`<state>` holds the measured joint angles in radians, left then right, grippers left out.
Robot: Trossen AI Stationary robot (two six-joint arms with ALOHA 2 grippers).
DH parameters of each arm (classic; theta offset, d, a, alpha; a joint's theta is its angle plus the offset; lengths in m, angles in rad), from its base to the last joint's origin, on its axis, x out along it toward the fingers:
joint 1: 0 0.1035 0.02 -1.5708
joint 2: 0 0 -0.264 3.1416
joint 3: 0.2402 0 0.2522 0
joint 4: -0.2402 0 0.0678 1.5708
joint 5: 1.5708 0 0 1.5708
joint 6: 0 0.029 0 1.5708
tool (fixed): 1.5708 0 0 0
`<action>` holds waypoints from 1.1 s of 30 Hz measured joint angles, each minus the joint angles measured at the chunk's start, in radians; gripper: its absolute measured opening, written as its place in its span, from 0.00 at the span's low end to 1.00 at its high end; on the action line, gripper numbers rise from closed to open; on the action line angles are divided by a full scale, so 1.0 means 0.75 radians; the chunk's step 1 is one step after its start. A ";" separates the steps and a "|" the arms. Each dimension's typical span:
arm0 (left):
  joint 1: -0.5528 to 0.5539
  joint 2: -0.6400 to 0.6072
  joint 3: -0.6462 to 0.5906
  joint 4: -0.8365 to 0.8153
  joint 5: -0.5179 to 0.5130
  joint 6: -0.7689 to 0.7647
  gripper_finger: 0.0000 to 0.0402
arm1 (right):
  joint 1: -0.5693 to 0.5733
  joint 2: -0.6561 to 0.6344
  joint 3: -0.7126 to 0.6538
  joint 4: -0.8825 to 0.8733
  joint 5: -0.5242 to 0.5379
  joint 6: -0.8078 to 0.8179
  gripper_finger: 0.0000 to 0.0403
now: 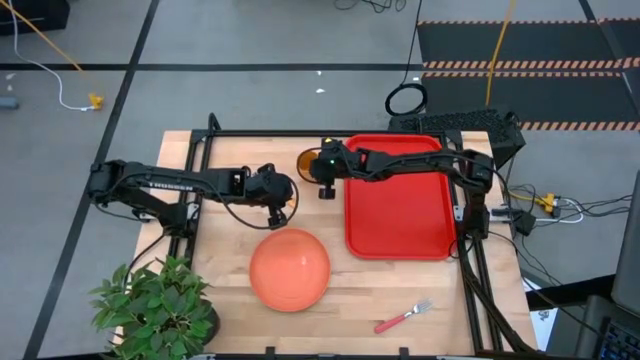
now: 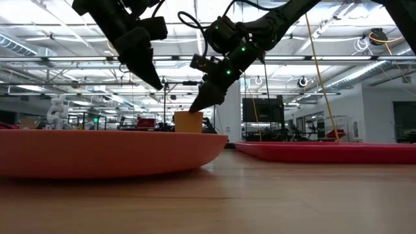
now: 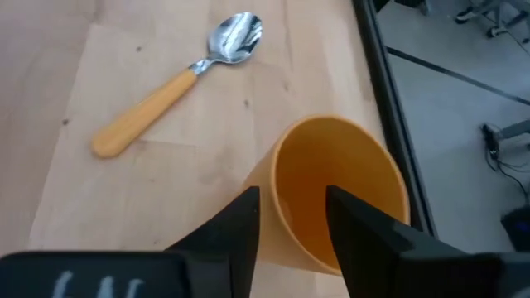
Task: Pick and place plate/cup/fork/spoon on tray
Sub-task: Put the yellow cup on red table tray
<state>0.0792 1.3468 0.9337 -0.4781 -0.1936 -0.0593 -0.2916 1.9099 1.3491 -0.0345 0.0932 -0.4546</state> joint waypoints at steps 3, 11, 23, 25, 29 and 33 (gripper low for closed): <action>-0.003 0.000 0.000 0.006 0.000 -0.003 0.08 | 0.000 -0.001 0.000 0.004 -0.006 -0.004 0.34; -0.003 0.000 0.000 0.014 0.000 -0.010 0.08 | -0.022 -0.003 -0.020 0.007 -0.067 -0.041 0.29; -0.003 0.000 0.000 0.014 0.001 -0.008 0.08 | -0.030 -0.002 -0.030 -0.029 -0.061 -0.147 0.08; -0.003 0.000 0.000 0.014 0.001 -0.008 0.08 | -0.031 -0.002 -0.031 -0.049 -0.061 -0.154 0.03; -0.003 0.000 0.000 0.014 0.001 -0.008 0.08 | -0.032 -0.002 -0.031 -0.074 -0.058 -0.174 0.02; -0.003 0.000 0.000 0.014 0.001 -0.008 0.08 | -0.031 -0.020 -0.032 -0.080 -0.053 -0.175 0.01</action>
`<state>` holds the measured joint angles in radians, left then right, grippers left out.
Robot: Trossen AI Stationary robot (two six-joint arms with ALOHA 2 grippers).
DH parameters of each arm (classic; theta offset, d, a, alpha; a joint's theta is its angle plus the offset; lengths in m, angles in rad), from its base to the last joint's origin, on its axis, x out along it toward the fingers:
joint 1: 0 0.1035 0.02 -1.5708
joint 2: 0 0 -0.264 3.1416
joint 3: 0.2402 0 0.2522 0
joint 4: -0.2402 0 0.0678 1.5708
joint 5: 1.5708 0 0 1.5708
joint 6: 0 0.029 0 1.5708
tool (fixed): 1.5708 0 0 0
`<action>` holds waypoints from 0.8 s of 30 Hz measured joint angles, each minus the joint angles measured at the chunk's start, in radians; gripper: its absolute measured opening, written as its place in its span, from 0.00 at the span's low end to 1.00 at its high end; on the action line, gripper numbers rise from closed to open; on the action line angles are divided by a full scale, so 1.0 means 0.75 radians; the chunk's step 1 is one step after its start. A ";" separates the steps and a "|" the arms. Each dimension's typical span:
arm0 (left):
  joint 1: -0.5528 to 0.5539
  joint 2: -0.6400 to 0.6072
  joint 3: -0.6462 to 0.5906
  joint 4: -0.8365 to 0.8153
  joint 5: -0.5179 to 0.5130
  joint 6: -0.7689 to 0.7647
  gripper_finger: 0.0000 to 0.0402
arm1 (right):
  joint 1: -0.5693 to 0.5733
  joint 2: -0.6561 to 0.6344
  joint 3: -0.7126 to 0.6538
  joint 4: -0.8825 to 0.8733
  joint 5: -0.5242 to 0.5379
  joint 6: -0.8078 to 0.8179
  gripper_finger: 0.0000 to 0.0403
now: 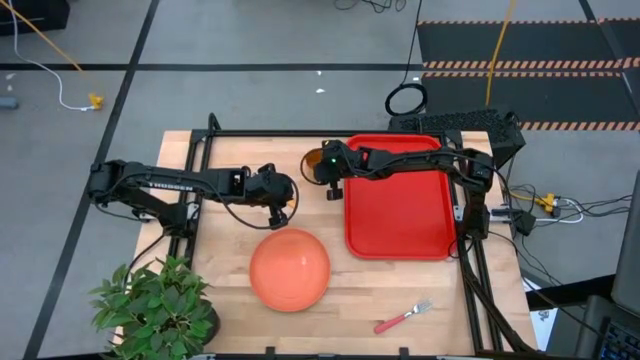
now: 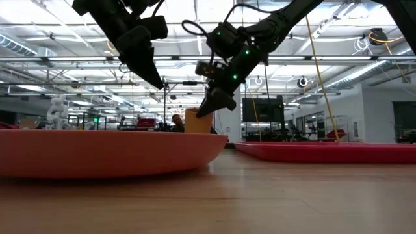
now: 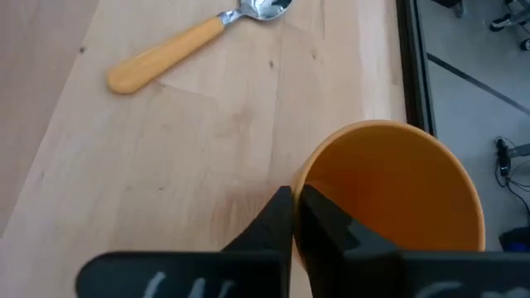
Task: Pick and place plate/cup/fork/spoon on tray
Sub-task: Put the yellow cup on red table tray
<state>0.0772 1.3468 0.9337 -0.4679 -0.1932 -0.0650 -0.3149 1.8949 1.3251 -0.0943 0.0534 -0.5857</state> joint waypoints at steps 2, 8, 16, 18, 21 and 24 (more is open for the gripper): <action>0.000 0.000 0.000 0.002 0.004 -0.002 0.08 | 0.000 -0.024 0.000 0.004 0.015 -0.007 0.01; -0.001 0.000 0.000 0.043 0.012 -0.046 0.08 | -0.006 -0.115 0.000 -0.078 0.112 -0.026 0.00; -0.002 0.000 -0.001 0.048 0.014 -0.047 0.08 | -0.059 -0.251 0.000 -0.191 0.178 0.087 0.00; -0.002 0.000 -0.001 0.052 0.014 -0.048 0.08 | -0.090 -0.283 0.000 -0.217 0.177 0.142 0.00; -0.007 0.000 -0.001 0.065 0.014 -0.057 0.08 | -0.138 -0.310 0.000 -0.266 0.176 0.215 0.00; -0.018 0.000 -0.001 0.077 0.014 -0.058 0.08 | -0.184 -0.317 0.000 -0.303 0.175 0.280 0.00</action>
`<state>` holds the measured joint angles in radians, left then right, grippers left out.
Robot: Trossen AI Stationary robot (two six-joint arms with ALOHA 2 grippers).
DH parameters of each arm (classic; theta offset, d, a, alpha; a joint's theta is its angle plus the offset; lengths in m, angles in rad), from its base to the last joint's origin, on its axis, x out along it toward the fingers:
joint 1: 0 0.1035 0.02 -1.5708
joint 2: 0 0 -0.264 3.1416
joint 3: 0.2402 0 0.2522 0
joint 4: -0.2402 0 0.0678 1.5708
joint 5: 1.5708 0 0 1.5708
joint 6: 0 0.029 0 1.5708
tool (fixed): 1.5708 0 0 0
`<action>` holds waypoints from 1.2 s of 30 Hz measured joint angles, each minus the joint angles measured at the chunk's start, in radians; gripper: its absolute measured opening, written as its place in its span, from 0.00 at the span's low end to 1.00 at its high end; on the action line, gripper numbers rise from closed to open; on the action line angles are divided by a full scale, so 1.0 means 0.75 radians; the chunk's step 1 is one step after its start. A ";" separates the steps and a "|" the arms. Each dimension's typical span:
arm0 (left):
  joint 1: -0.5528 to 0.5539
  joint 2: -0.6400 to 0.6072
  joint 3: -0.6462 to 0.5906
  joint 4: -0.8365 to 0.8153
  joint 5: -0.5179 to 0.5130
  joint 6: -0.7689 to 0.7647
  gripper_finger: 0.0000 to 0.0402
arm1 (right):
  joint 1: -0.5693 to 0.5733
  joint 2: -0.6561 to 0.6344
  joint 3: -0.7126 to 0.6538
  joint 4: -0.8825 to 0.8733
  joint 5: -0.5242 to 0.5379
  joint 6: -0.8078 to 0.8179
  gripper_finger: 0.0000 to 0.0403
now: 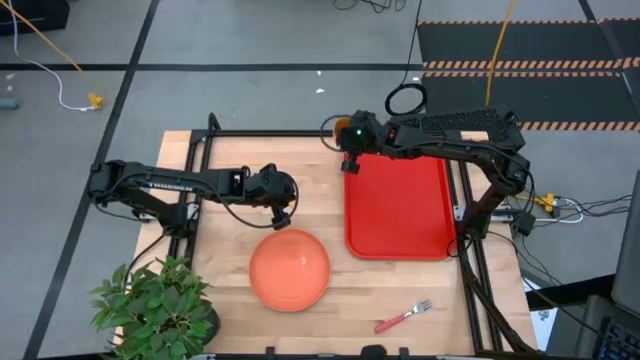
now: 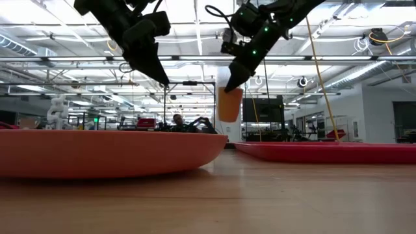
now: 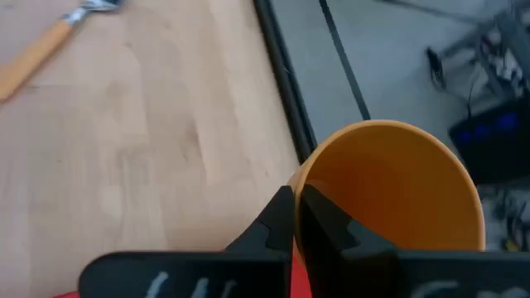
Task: Pick and place plate/cup/fork/spoon on tray
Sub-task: Put the yellow cup on red table tray
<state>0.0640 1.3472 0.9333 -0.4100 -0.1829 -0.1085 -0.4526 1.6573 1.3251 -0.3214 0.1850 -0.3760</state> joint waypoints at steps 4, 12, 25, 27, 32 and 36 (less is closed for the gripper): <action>-0.009 0.000 0.000 0.005 0.004 0.000 0.08 | -0.056 0.002 -0.001 -0.011 -0.003 0.066 0.00; -0.009 0.000 0.000 0.006 0.003 0.006 0.08 | -0.111 0.002 -0.061 -0.007 -0.004 0.078 0.00; -0.009 0.000 0.000 0.005 0.002 0.019 0.08 | -0.171 0.003 -0.098 -0.017 -0.142 0.223 0.00; -0.009 0.000 0.000 0.006 0.000 0.027 0.08 | -0.174 0.003 -0.098 -0.020 -0.150 0.247 0.00; -0.009 0.000 0.000 0.006 -0.002 0.027 0.08 | -0.174 0.003 -0.098 -0.053 -0.149 0.292 0.00; -0.009 0.000 0.000 0.006 -0.002 0.028 0.08 | -0.174 0.003 -0.098 -0.080 -0.149 0.311 0.01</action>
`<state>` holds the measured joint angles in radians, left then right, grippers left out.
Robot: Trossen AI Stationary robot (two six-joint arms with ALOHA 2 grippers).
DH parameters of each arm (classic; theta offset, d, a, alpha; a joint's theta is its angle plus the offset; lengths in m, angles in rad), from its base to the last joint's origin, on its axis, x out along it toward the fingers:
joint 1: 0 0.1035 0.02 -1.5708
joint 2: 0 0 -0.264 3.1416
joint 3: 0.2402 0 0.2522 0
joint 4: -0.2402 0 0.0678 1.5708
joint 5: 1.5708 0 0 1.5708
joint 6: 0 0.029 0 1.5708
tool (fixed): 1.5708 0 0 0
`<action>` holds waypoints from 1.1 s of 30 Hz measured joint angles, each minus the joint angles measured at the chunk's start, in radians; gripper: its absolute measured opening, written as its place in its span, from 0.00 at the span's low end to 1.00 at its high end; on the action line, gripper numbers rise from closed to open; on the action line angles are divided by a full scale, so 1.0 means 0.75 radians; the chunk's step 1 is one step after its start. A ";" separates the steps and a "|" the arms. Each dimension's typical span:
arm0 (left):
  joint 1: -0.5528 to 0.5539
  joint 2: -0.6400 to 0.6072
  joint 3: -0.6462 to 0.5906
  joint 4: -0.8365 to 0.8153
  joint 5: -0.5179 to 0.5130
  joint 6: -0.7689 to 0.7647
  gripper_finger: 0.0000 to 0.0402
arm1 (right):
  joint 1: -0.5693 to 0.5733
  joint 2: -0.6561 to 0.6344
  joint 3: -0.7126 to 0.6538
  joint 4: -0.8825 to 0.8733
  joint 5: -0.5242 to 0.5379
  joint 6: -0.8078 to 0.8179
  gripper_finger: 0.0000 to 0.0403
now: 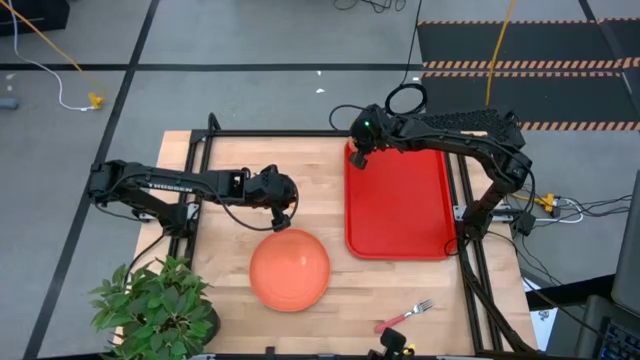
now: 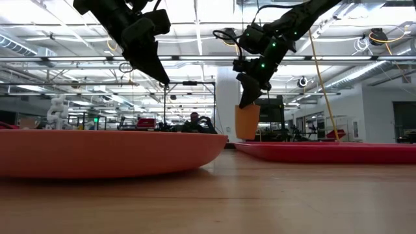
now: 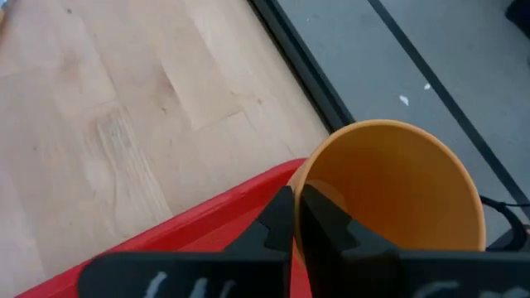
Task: Pick and place plate/cup/fork/spoon on tray
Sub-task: Put the yellow cup on red table tray
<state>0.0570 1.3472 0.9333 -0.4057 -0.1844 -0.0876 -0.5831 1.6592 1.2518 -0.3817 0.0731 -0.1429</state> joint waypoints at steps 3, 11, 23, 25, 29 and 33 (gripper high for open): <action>0.000 0.000 0.000 0.000 0.000 0.000 0.08 | 0.000 0.000 0.000 0.003 0.000 0.001 0.01; 0.000 0.000 0.000 0.000 0.001 0.003 0.08 | -0.008 0.000 -0.071 0.081 0.000 -0.001 0.01; 0.000 0.000 0.000 0.065 0.002 0.055 0.08 | -0.016 0.000 -0.099 0.090 0.002 0.001 0.01; 0.000 0.000 0.000 0.090 0.003 0.072 0.08 | -0.016 0.000 -0.099 0.094 0.003 0.001 0.01; 0.000 0.000 0.000 0.115 0.005 0.089 0.08 | -0.016 0.003 -0.099 0.095 0.004 0.001 0.01; 0.001 0.000 0.000 0.128 0.005 0.089 0.08 | -0.016 0.014 -0.112 0.113 0.005 0.001 0.01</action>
<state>0.0574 1.3472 0.9333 -0.3099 -0.1810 -0.0208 -0.5949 1.6698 1.1681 -0.2967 0.0765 -0.1424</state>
